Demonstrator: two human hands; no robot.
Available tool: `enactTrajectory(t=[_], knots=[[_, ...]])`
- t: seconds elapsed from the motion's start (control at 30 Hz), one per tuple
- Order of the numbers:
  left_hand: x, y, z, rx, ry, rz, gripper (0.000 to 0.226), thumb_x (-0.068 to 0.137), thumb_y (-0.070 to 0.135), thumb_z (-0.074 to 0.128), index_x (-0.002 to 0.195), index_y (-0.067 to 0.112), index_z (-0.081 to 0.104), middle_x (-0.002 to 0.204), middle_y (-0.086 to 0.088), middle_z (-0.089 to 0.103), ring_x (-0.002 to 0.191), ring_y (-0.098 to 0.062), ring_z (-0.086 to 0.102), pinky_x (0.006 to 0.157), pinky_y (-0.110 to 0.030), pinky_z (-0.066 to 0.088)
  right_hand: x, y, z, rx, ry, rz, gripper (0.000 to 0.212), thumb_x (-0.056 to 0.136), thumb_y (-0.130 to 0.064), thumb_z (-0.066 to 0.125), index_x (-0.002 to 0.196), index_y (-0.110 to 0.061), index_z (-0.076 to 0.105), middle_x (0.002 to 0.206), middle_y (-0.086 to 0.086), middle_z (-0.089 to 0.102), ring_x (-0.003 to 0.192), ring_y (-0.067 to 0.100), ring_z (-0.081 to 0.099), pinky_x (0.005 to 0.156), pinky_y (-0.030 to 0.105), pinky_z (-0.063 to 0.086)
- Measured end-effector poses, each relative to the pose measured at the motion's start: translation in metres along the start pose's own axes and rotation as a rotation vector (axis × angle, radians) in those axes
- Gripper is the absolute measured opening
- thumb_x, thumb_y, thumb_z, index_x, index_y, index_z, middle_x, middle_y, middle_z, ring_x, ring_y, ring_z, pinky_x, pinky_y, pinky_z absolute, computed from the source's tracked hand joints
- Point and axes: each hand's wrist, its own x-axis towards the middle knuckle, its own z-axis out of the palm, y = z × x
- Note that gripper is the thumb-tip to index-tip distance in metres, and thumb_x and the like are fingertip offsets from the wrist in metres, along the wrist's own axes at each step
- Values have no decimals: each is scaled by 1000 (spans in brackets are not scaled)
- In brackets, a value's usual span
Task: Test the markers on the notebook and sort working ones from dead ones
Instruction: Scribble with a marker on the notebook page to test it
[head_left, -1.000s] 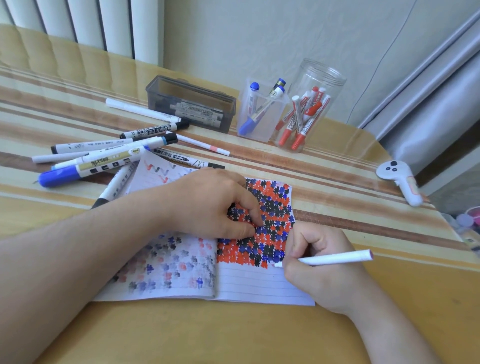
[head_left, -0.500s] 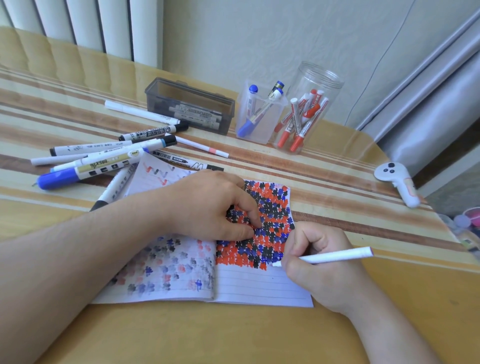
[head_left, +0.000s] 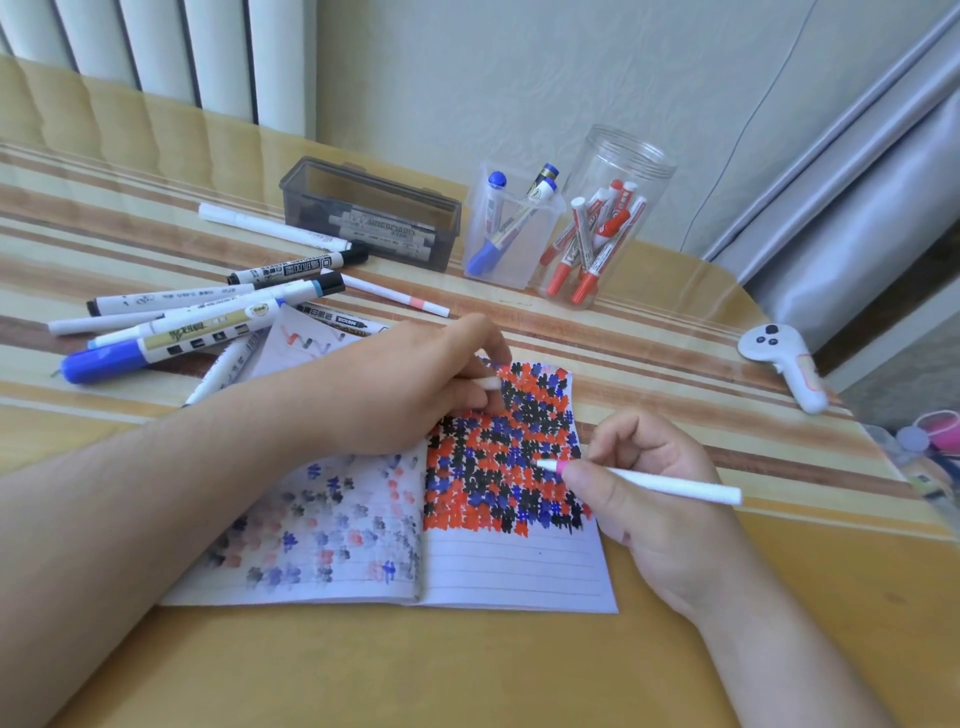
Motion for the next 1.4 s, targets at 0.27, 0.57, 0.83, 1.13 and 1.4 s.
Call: enactTrajectory(t=[0.27, 0.57, 0.83, 1.13, 1.4], knots=[[0, -1, 2, 78, -20, 46, 16, 96, 37, 69, 111, 34, 65, 98, 22, 72, 92, 9, 62, 76, -6, 43, 2, 1, -9, 216, -46, 29, 35, 72, -31, 65, 97, -12, 79, 85, 21, 69, 52, 20, 47, 43, 23, 32], [-1, 1, 2, 87, -44, 60, 13, 97, 32, 69, 109, 35, 66, 93, 21, 70, 88, 2, 63, 75, -16, 47, 5, 5, -11, 229, -43, 67, 50, 72, -36, 60, 110, -7, 77, 99, 23, 71, 57, 21, 51, 42, 25, 32], [-1, 2, 2, 33, -21, 80, 7, 100, 32, 65, 106, 34, 67, 83, 20, 70, 83, 3, 63, 69, -13, 43, 0, 9, -2, -137, 83, -50, 25, 102, -12, 58, 102, -29, 76, 92, 12, 77, 55, 18, 52, 47, 22, 41], [-3, 3, 1, 33, -58, 73, 9, 99, 23, 67, 103, 31, 70, 83, 21, 72, 82, -1, 65, 68, -16, 46, -3, 20, 1, -725, 85, -460, 3, 99, -28, 63, 101, -31, 61, 77, -11, 60, 64, 8, 54, 56, 18, 40], [4, 10, 9, 174, -8, 19, 19, 97, 19, 66, 89, 36, 64, 72, 18, 70, 79, 5, 62, 66, -8, 41, 19, 4, -3, -500, -60, 50, 13, 105, -31, 55, 103, -41, 63, 68, -2, 62, 58, 13, 51, 55, 40, 45]])
